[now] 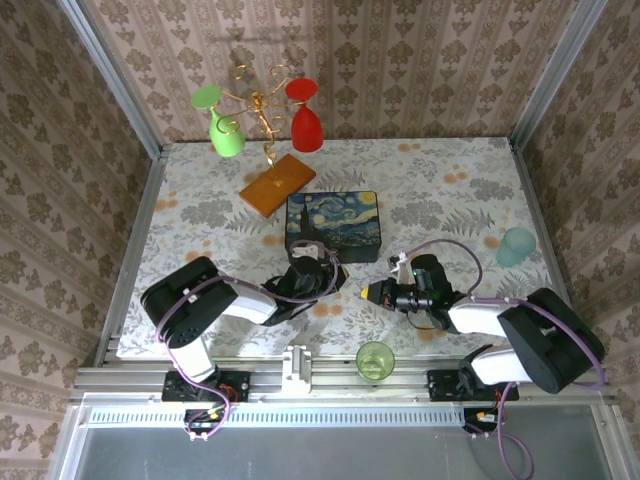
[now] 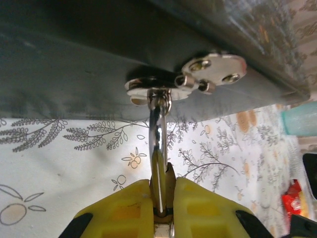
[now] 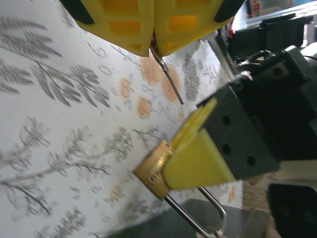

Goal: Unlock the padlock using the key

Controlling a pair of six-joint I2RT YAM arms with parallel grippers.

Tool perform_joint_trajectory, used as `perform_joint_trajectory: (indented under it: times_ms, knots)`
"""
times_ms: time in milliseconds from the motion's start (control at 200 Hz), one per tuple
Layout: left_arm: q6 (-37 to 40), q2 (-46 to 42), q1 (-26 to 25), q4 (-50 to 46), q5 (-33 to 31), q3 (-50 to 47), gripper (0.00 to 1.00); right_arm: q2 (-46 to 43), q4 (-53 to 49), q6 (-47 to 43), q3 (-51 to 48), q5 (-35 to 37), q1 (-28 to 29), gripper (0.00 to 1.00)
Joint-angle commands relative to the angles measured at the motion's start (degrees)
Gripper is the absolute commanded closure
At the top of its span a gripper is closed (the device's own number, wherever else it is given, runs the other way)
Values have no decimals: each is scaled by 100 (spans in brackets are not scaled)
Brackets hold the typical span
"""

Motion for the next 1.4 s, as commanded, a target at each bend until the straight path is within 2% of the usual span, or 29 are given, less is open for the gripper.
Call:
perform_joint_trajectory:
  times_ms: [0, 150, 370, 460, 570, 750, 865, 1395]
  knots:
    - [-485, 12, 18, 1165, 50, -119, 100, 494, 1043, 336, 125, -680, -167, 100]
    - [-509, -8, -11, 1194, 8, -126, 100, 1317, 2004, 780, 204, -1295, -357, 100]
    - [-710, 168, 3, 1745, 54, -251, 100, 2671, 4031, 1743, 213, -2101, -655, 100]
    - [-721, 238, -7, 1965, 14, -304, 100, 2972, 4009, 1782, 348, -2200, -674, 100]
    - [-634, 176, 18, 1704, 56, -264, 100, 2901, 3966, 1761, 363, -2227, -700, 100]
    - [-755, 317, 12, 2148, 82, -354, 100, 3063, 3940, 1796, 463, -2307, -777, 100]
    - [-645, 180, -16, 1822, 73, -287, 100, 3318, 3967, 1782, 503, -2275, -784, 100]
    - [-701, 160, 57, 1943, 33, -386, 100, 3519, 3942, 1584, 319, -2223, -807, 100]
